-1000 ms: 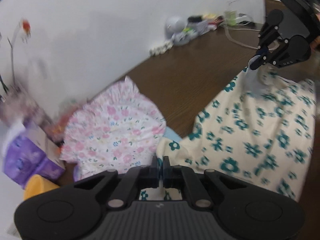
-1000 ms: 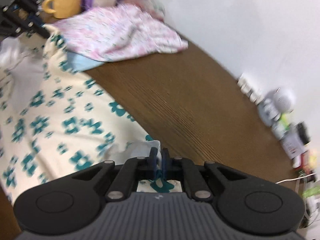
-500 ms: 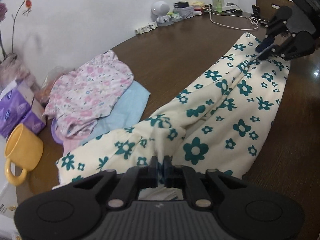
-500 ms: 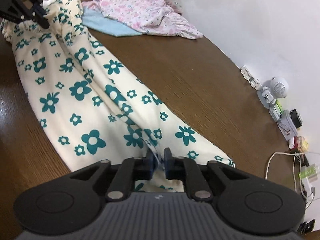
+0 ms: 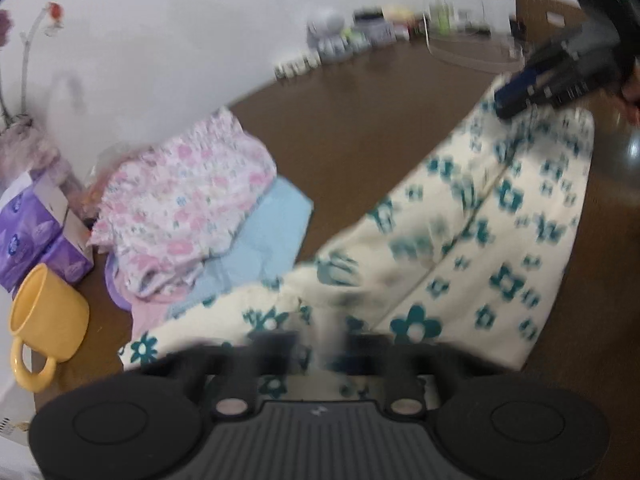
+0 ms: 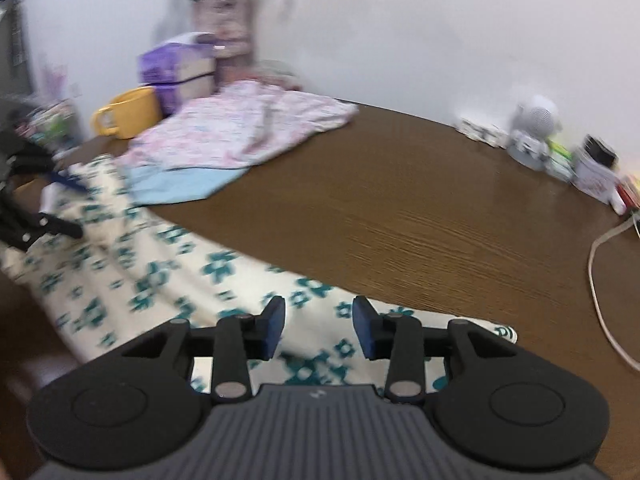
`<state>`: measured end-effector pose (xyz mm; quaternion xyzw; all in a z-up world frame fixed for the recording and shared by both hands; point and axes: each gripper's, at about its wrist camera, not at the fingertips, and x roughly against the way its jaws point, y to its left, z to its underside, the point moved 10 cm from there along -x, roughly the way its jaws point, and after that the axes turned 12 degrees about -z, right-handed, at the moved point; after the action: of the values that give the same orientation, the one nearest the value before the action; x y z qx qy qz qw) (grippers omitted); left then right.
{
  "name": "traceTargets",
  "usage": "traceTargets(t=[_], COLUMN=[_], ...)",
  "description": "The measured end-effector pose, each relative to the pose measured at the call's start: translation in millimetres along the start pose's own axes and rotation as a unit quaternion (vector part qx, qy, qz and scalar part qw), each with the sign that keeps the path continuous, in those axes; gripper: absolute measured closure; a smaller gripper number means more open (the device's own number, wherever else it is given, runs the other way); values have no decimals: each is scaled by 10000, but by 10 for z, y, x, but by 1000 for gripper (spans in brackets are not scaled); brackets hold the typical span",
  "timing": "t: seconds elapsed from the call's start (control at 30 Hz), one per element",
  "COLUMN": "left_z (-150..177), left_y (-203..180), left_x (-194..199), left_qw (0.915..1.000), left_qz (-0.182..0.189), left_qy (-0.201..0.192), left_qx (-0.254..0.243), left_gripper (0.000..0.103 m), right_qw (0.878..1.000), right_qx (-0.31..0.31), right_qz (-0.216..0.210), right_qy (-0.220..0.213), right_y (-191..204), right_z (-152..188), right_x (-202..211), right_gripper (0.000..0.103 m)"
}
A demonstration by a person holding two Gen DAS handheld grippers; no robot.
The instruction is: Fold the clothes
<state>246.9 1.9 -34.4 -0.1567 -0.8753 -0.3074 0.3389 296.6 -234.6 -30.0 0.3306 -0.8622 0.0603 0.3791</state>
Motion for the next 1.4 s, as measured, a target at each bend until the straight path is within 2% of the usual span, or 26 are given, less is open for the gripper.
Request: traceTargets(t=[0.13, 0.2, 0.23, 0.3, 0.33, 0.37, 0.5, 0.63, 0.73, 0.8, 0.93, 1.0, 1.07, 1.23, 1.3, 1.33, 1.37, 1.4], left_z=[179, 265, 292, 333, 335, 338, 406, 430, 420, 390, 307, 307, 267, 197, 181, 176, 177, 179], left_y=[-59, -73, -37, 78, 186, 296, 767, 883, 798, 728, 583, 523, 440, 183, 153, 170, 199, 229], left_x=[67, 129, 160, 236, 287, 338, 432, 247, 63, 14, 184, 245, 278, 230, 112, 38, -3, -42], left_qw=[9992, 9993, 9996, 9997, 9990, 9976, 9865, 9782, 9782, 9802, 9870, 9911, 9918, 9941, 9964, 9970, 9965, 9960], left_qz=[-80, -3, 30, 103, 85, 65, -196, 46, 208, 239, 297, 169, 301, 587, 384, 231, 196, 164], left_qy=[57, 88, 132, 200, 174, 146, 132, 327, 445, 436, 41, -67, -190, -211, -125, -60, -19, 20], left_qx=[-381, -367, -239, 133, 401, 669, 1620, 2053, 2017, 1915, 1576, 1318, 1225, 885, 746, 742, 808, 875], left_gripper=[101, 95, 91, 67, 48, 39, 36, 36, 36, 36, 35, 35, 35, 35, 36, 49, 78, 93], right_qw=[9992, 9994, 9994, 9994, 9994, 9996, 9999, 9996, 9990, 9987, 9995, 9997, 9996, 9993, 9992, 9992, 9993, 9993], right_qx=[-230, -209, -216, -206, -192, -180, -137, 58, 229, 308, 192, 59, -63, -175, -173, -172, -144, -114], right_qz=[171, 173, 168, 169, 178, 157, 57, -258, -356, -373, -217, -211, -227, -259, -253, -250, -229, -206], right_qy=[292, 228, 224, 223, 214, 170, -21, -122, -142, -155, -151, -130, -145, -202, -237, -255, -267, -279], right_y=[-145, -151, -149, -142, -141, -117, -5, 316, 506, 599, 548, 480, 439, 425, 428, 429, 433, 437], right_z=[260, 331, 331, 326, 329, 315, 249, 189, 164, 150, 203, 257, 293, 334, 345, 350, 357, 363], right_x=[-171, -172, -173, -172, -164, -146, -68, -81, -100, -117, -127, -143, -153, -187, -188, -187, -187, -187], right_gripper=[67, 67, 67, 67, 66, 66, 65, 63, 60, 59, 59, 59, 59, 56, 56, 55, 55, 55])
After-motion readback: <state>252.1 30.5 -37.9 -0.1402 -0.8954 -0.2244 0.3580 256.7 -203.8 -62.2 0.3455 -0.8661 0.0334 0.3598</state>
